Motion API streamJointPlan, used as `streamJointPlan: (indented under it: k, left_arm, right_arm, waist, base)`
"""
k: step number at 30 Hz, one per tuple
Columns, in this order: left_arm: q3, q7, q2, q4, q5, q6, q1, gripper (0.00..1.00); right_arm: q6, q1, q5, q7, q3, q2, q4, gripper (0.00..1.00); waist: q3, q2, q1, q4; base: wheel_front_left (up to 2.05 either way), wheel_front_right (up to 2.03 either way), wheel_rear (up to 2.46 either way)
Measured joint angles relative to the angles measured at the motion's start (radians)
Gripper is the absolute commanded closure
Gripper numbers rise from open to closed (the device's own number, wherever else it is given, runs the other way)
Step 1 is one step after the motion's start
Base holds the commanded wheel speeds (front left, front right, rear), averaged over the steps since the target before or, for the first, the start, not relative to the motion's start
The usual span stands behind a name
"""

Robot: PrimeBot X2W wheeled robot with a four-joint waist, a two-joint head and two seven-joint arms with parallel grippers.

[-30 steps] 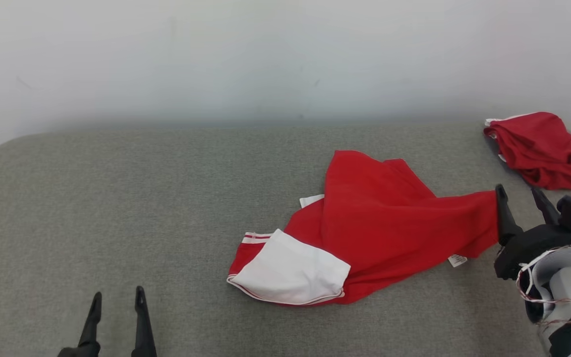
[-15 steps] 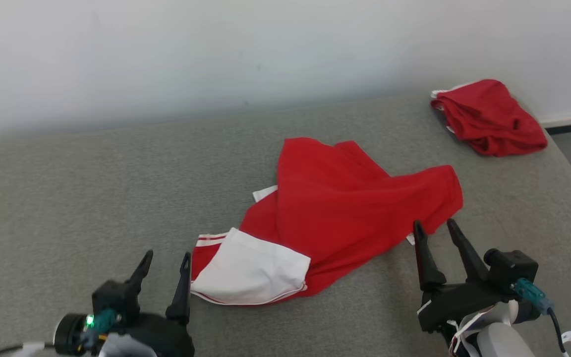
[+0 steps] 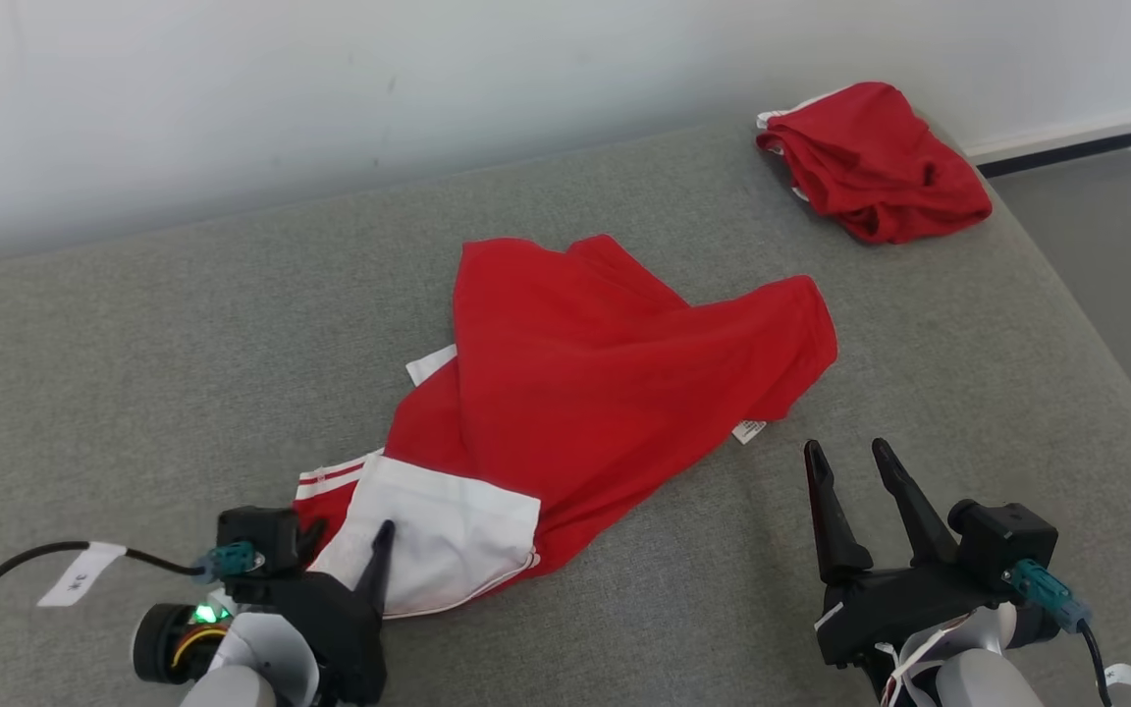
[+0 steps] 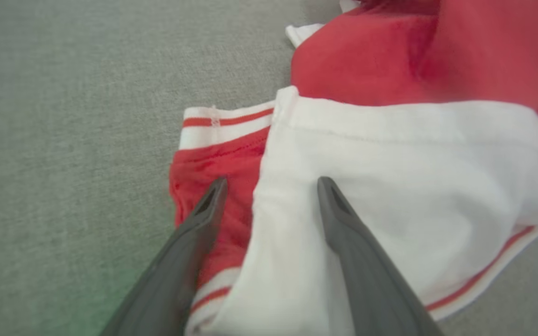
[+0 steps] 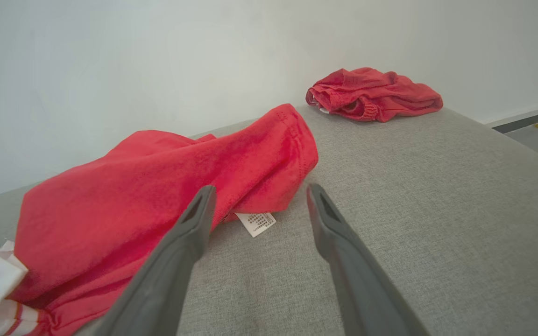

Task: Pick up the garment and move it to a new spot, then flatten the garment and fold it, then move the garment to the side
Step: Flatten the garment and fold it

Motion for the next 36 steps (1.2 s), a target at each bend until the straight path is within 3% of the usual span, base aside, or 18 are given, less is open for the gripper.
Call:
streamJointPlan:
  k: [2,3,4,5,13,16,21,25,26,27,28,29,30,31,36]
  left_arm:
    - [-0.011,0.004,0.000,0.005,0.001,-0.007,0.000,0.00]
    - [-0.015,0.002,0.006,0.008,0.005,-0.007,-0.001,0.54]
    - [-0.022,-0.001,0.013,0.009,0.016,-0.006,-0.002,0.83]
    - [-0.024,-0.011,0.014,0.007,0.020,-0.005,-0.003,1.00]
    - [-0.024,-0.160,0.023,-0.051,0.063,0.018,-0.033,1.00]
    - [-0.021,-0.280,0.036,-0.127,0.099,0.029,-0.048,1.00]
    - [-0.064,-0.284,0.052,-0.168,0.098,-0.006,0.025,1.00]
    - [-0.083,-0.316,0.062,-0.236,0.097,-0.005,0.131,1.00]
    - [-0.100,-0.324,0.063,-0.260,0.098,-0.016,0.157,0.91]
    - [-0.109,-0.331,0.057,-0.275,0.097,-0.019,0.184,0.74]
    - [-0.114,-0.335,0.058,-0.282,0.098,-0.019,0.210,0.64]
    - [-0.117,-0.337,0.063,-0.282,0.097,-0.019,0.230,0.63]
    - [-0.120,-0.336,0.061,-0.279,0.090,-0.018,0.251,0.45]
    - [-0.124,-0.330,0.059,-0.276,0.085,-0.018,0.268,0.00]
    - [-0.107,-0.338,0.041,-0.307,0.055,-0.014,0.293,0.00]
  right_arm:
    - [0.000,0.002,-0.001,0.000,-0.006,0.001,-0.001,0.00]
    - [0.000,0.002,-0.001,-0.001,-0.008,0.001,-0.001,0.00]
    - [0.000,0.002,-0.002,-0.001,-0.009,0.001,0.000,0.00]
    - [0.000,0.002,-0.003,-0.001,-0.008,0.002,0.000,0.00]
    - [0.000,0.010,-0.009,-0.002,-0.015,0.007,0.001,0.00]
    - [0.000,0.026,-0.013,-0.005,-0.024,0.007,0.000,0.00]
    - [0.000,0.026,-0.017,-0.005,-0.020,0.007,0.000,0.00]
    - [0.000,0.030,-0.017,-0.007,-0.023,0.009,-0.001,0.00]
    - [0.000,0.034,-0.017,-0.007,-0.025,0.009,-0.001,0.00]
    - [0.000,0.039,-0.017,-0.007,-0.027,0.009,0.001,0.00]
    - [0.000,0.043,-0.017,-0.007,-0.028,0.009,0.003,0.00]
    - [0.000,0.044,-0.017,-0.007,-0.030,0.008,0.005,0.00]
    - [0.000,0.044,-0.017,-0.007,-0.031,0.008,0.006,0.00]
    - [0.000,0.045,-0.017,-0.007,-0.032,0.008,0.006,0.00]
    - [0.000,0.049,-0.017,-0.005,-0.032,0.006,0.009,0.00]
  waist:
    - [0.007,0.0000,0.0000,-0.005]
    - [0.009,0.0000,0.0000,-0.005]
    - [0.009,0.0000,0.0000,-0.004]
    - [0.009,0.0000,0.0001,-0.003]
    - [-0.007,0.0000,0.0000,0.034]
    - [-0.013,0.0000,0.0000,0.058]
    - [-0.022,0.0000,0.0000,0.103]
    - [-0.028,0.0000,-0.0001,0.128]
    - [-0.028,-0.0001,0.0000,0.134]
    - [-0.028,0.0000,-0.0001,0.139]
    - [-0.028,0.0000,-0.0001,0.145]
    - [-0.027,0.0000,0.0000,0.150]
    - [-0.027,-0.0001,-0.0001,0.156]
    - [-0.027,-0.0001,-0.0001,0.161]
    - [-0.031,-0.0001,0.0000,0.181]
  base:
    - [0.00,0.00,0.00]
    - [0.00,0.00,0.00]
    - [0.00,0.00,0.00]
    - [0.00,0.00,0.00]
    - [0.00,0.00,0.00]
    - [0.00,0.00,0.00]
    - [0.00,0.00,0.00]
    - [0.00,0.00,0.00]
    - [0.00,0.00,0.00]
    - [0.00,0.00,0.00]
    - [0.00,0.00,0.00]
    - [0.00,0.00,0.00]
    - [0.00,0.00,0.00]
    - [0.00,0.00,0.00]
    - [0.00,0.00,0.00]
